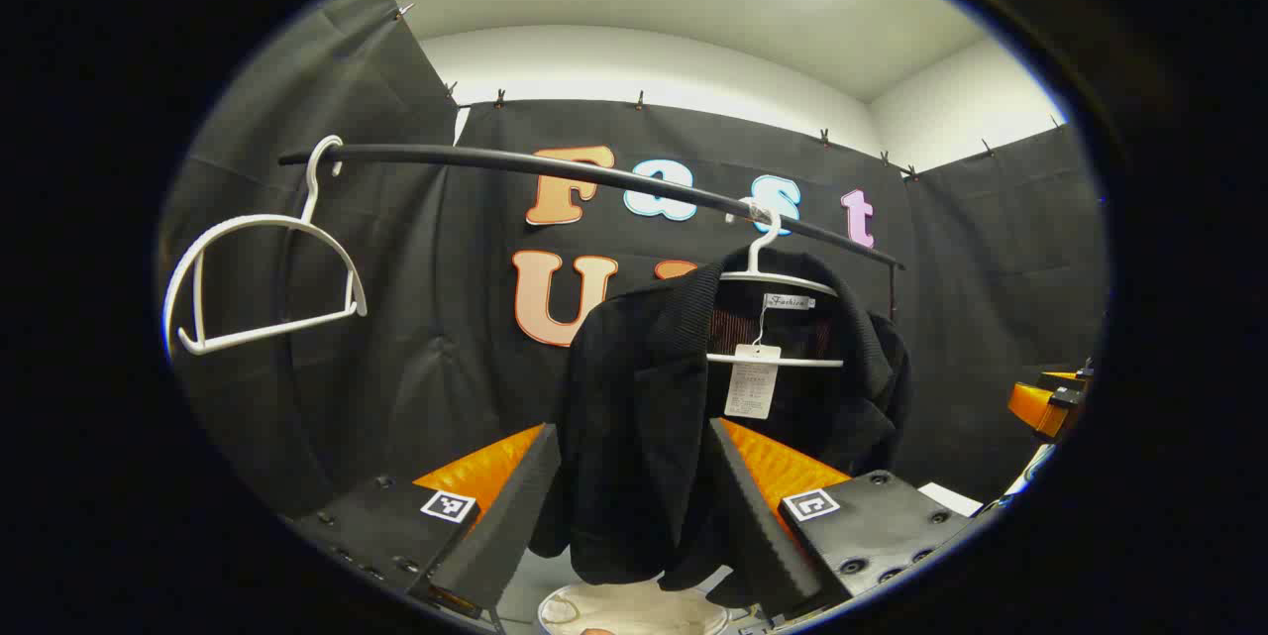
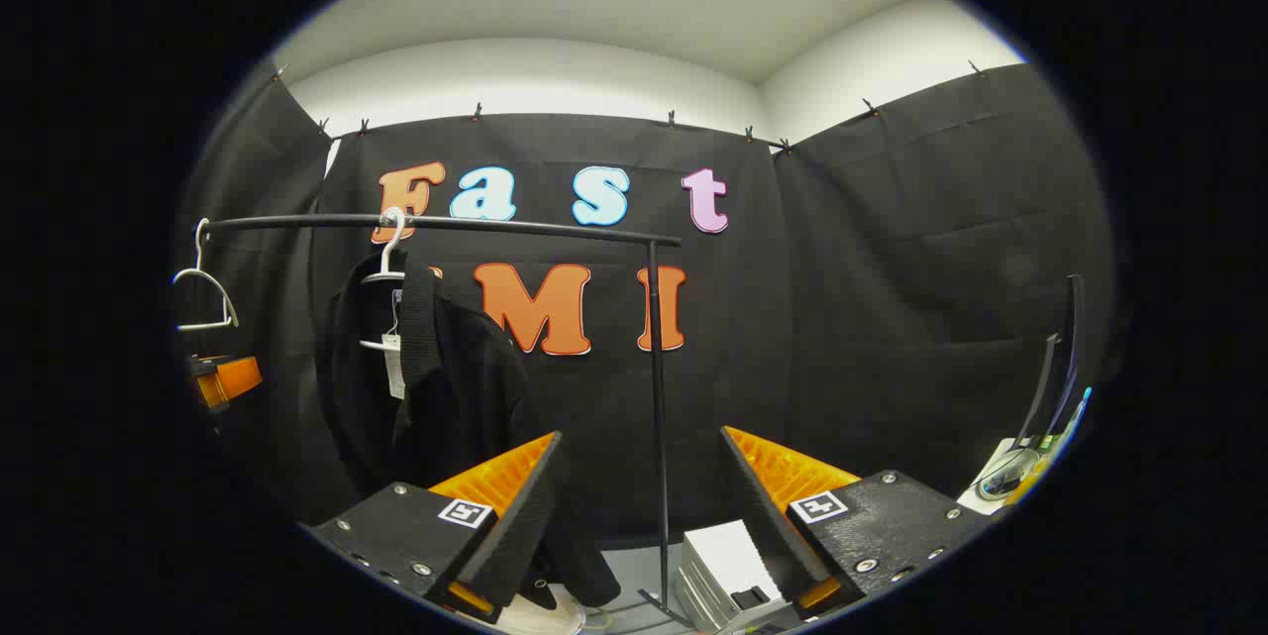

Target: Grasp the clothes on the hanger with both hands and then place them into the laundry hamper below.

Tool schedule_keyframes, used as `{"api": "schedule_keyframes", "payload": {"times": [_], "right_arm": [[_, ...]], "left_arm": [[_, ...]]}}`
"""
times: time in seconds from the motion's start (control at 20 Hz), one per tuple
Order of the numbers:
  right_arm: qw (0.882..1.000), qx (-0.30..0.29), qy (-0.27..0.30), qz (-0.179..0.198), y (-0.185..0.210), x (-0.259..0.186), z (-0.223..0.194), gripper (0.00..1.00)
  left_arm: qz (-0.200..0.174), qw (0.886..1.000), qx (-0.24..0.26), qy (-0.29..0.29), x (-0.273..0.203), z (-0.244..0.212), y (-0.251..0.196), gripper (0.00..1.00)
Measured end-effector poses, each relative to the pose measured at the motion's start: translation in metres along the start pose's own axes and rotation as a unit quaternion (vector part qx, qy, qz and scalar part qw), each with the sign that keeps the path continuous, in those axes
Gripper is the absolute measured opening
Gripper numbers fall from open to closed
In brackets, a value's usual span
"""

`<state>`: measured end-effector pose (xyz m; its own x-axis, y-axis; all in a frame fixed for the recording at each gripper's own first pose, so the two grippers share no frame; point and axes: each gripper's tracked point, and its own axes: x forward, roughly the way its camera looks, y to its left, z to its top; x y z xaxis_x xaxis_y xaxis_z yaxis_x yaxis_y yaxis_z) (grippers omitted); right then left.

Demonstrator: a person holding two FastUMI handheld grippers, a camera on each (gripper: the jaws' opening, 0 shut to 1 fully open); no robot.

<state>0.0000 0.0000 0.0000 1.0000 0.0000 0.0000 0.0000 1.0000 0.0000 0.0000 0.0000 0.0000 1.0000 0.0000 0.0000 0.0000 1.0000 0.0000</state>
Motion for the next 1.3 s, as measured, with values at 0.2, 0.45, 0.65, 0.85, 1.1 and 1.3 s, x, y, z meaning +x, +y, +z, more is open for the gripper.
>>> {"api": "schedule_keyframes", "payload": {"times": [0.2,0.45,0.65,0.85,1.1,1.3], "right_arm": [[1.0,-0.02,-0.002,-0.011,-0.009,-0.001,0.005,0.93],[0.999,-0.03,-0.002,-0.01,-0.009,-0.002,0.006,0.93],[1.0,-0.03,0.001,-0.002,-0.008,0.0,0.006,0.93],[0.999,-0.033,0.003,0.024,-0.004,0.003,0.006,0.93],[0.997,-0.014,0.02,0.072,0.01,0.006,0.003,0.94],[0.993,-0.016,0.037,0.11,0.032,0.007,-0.01,0.93]], "left_arm": [[0.0,1.0,-0.009,-0.002,0.003,0.0,-0.002,0.96],[-0.003,1.0,-0.006,-0.005,0.002,0.003,-0.005,0.97],[0.001,1.0,0.001,-0.012,-0.001,0.009,-0.007,0.96],[0.018,1.0,0.005,-0.02,-0.008,0.015,-0.007,0.97],[0.059,0.998,0.013,-0.031,-0.027,0.027,-0.005,0.93],[0.081,0.996,0.008,-0.025,-0.043,0.023,0.001,0.93]]}}
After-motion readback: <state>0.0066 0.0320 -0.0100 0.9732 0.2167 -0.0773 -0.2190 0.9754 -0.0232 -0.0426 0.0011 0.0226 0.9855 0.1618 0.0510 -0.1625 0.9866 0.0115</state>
